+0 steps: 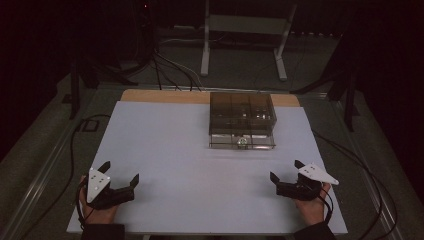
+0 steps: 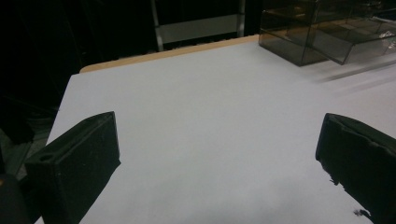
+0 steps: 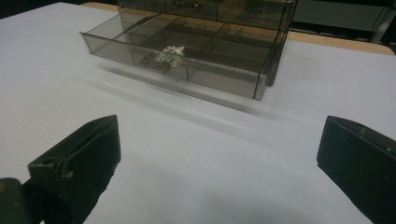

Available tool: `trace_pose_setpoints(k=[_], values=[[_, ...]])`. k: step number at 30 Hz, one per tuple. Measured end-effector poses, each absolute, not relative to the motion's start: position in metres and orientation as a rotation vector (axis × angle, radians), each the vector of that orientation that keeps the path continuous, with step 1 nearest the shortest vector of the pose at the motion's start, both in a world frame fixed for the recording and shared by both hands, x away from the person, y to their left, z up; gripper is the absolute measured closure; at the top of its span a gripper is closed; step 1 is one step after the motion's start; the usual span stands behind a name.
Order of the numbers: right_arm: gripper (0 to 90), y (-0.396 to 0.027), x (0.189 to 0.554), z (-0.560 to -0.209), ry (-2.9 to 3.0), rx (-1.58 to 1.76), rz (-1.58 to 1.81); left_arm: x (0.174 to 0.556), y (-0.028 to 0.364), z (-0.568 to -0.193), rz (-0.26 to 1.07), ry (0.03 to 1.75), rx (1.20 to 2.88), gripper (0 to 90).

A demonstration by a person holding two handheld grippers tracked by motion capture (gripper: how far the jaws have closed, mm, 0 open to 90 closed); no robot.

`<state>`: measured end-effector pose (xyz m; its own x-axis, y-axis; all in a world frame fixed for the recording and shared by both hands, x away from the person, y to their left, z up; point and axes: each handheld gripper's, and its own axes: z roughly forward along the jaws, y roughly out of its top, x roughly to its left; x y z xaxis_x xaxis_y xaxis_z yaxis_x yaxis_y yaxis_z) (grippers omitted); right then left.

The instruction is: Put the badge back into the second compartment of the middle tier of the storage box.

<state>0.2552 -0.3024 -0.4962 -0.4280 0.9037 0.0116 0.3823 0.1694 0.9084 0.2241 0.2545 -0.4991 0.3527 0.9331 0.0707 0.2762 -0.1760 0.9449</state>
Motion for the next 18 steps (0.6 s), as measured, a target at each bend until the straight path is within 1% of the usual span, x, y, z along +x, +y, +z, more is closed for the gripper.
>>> trace_pose_setpoints(k=[8,18], values=[[0.2,-0.315,0.246,-0.497,1.871,1.214,1.267,0.224,0.255,-0.498,0.865,1.091,1.663,0.5],[0.2,-0.314,0.246,-0.502,1.908,1.217,1.222,0.225,0.255,-0.501,0.863,1.106,1.668,0.5]])
